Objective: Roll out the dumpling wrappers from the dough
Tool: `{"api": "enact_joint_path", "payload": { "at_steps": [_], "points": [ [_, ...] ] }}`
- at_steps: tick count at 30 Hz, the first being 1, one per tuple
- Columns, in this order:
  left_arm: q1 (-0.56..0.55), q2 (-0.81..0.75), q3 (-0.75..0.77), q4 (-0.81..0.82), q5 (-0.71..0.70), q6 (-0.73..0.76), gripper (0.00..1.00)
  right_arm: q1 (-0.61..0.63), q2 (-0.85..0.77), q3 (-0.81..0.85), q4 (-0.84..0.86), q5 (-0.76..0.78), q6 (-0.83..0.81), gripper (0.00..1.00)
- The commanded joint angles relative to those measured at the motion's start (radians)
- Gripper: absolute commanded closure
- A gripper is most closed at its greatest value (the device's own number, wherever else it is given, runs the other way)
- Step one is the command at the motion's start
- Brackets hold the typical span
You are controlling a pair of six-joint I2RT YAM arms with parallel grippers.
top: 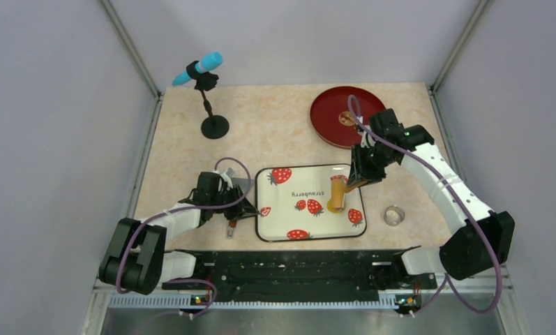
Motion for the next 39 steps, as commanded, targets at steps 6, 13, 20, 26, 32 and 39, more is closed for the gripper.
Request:
{"api": "enact_joint_path", "payload": {
  "at_steps": [6,13,20,26,32,39],
  "points": [
    [0.005,-0.015,0.004,-0.032,-0.078,0.058,0.97,-0.013,0.049,-0.009,0.035,0.036,-0.028,1.00],
    [0.005,0.004,0.003,-0.028,-0.069,0.057,1.00,-0.011,0.083,-0.052,0.066,0.071,-0.054,1.00],
    [0.004,0.005,-0.002,-0.011,-0.051,0.057,1.00,0.023,0.132,-0.102,0.100,0.137,-0.063,1.00],
    [0.005,0.006,-0.003,-0.010,-0.054,0.057,1.00,0.055,0.170,-0.118,0.087,0.255,-0.058,1.00],
    [0.004,0.006,-0.001,-0.016,-0.062,0.057,1.00,0.063,0.181,-0.123,0.057,0.367,-0.057,1.00],
    [0.004,-0.003,0.004,-0.032,-0.081,0.053,1.00,0.114,0.256,-0.121,0.048,0.422,-0.034,1.00]
  ]
}}
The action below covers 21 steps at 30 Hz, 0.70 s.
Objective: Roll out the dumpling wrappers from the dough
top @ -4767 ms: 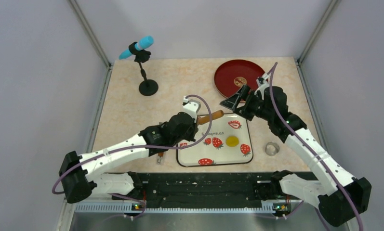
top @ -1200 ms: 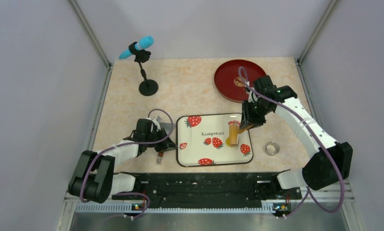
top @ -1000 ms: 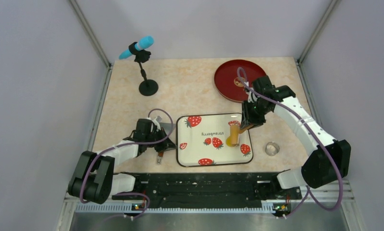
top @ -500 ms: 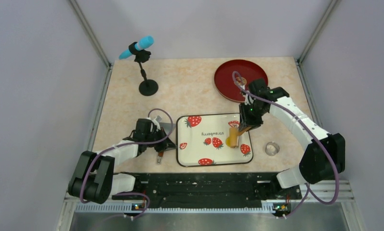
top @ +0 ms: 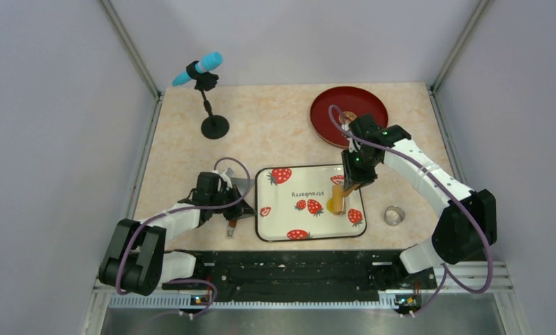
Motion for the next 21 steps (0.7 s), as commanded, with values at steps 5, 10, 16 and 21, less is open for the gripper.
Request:
{"api": "enact_joint_path", "payload": {
  "at_steps": [5,10,16,21],
  "points": [
    [0.002,-0.006,0.014,-0.049,-0.077,0.020,1.00,0.055,0.140,-0.101,0.001,0.282,0.008,1.00],
    [0.003,0.001,0.046,-0.088,-0.117,0.016,1.00,0.081,0.137,-0.144,0.019,0.294,0.067,1.00],
    [0.002,0.027,0.053,-0.077,-0.130,-0.003,1.00,0.107,0.110,-0.241,0.069,0.292,0.119,1.00],
    [0.002,0.045,0.061,-0.061,-0.122,-0.012,1.00,0.115,0.107,-0.319,0.109,0.275,0.137,1.00]
  ]
}}
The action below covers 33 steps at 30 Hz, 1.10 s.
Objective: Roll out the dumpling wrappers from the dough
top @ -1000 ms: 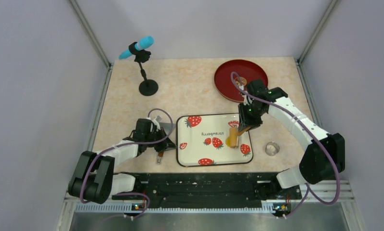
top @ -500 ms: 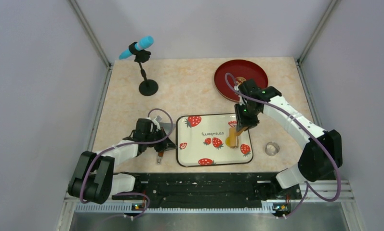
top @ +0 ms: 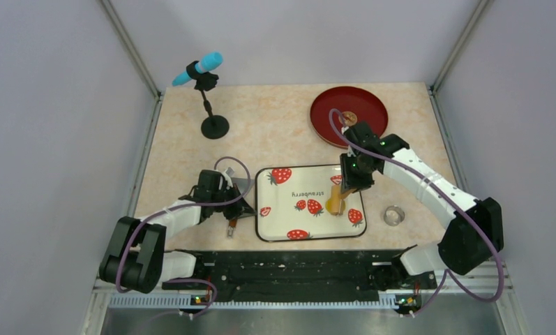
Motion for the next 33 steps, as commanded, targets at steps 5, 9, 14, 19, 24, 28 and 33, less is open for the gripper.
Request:
{"api": "enact_joint_path", "payload": {
  "at_steps": [5,9,14,19,24,28,33],
  "points": [
    [0.008,0.034,0.021,0.009,-0.092,0.008,1.00,0.029,0.163,-0.270,0.082,0.151,0.001,1.00],
    [0.007,0.028,0.019,0.006,-0.094,0.008,1.00,0.028,0.203,-0.274,0.101,0.137,-0.004,1.00],
    [0.006,0.025,0.020,0.012,-0.086,0.014,1.00,0.029,0.207,-0.276,0.122,0.124,-0.009,1.00],
    [0.006,0.015,0.020,0.029,-0.062,0.020,1.00,0.029,0.208,-0.256,0.136,0.097,-0.027,1.00],
    [0.007,0.016,0.015,0.079,-0.026,0.013,0.74,0.030,0.118,-0.158,0.116,0.036,-0.042,1.00],
    [0.007,0.064,0.026,0.117,-0.002,0.005,0.70,0.029,0.039,-0.065,0.098,-0.027,-0.041,1.00],
    [0.006,0.125,0.046,0.138,0.004,0.006,0.71,0.025,-0.021,0.005,0.128,-0.129,-0.029,1.00]
  ]
}}
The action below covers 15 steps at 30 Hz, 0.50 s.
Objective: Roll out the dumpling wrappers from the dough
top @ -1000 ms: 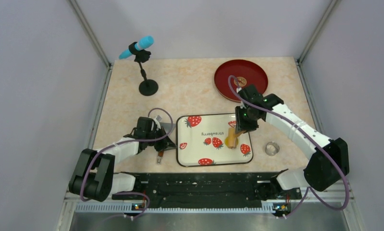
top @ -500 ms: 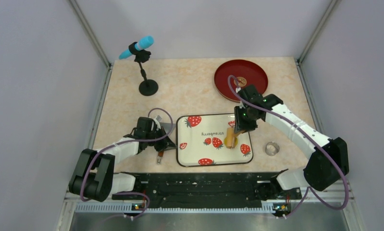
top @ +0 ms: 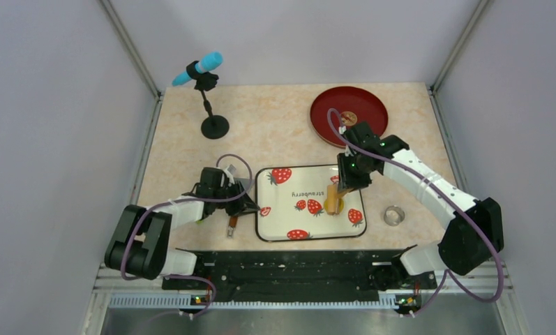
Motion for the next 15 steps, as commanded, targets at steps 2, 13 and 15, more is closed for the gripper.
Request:
{"api": "enact_joint_path", "payload": {
  "at_steps": [2,13,15],
  "points": [
    [0.001,0.066,0.041,0.057,-0.012,0.017,0.75,0.023,-0.001,0.030,0.091,-0.104,-0.003,1.00],
    [0.001,0.031,0.052,-0.008,-0.090,0.036,1.00,0.021,-0.035,0.160,0.118,-0.230,0.019,1.00],
    [0.001,0.036,0.053,-0.011,-0.089,0.039,1.00,0.020,-0.033,0.162,0.128,-0.240,0.021,1.00]
  ]
}}
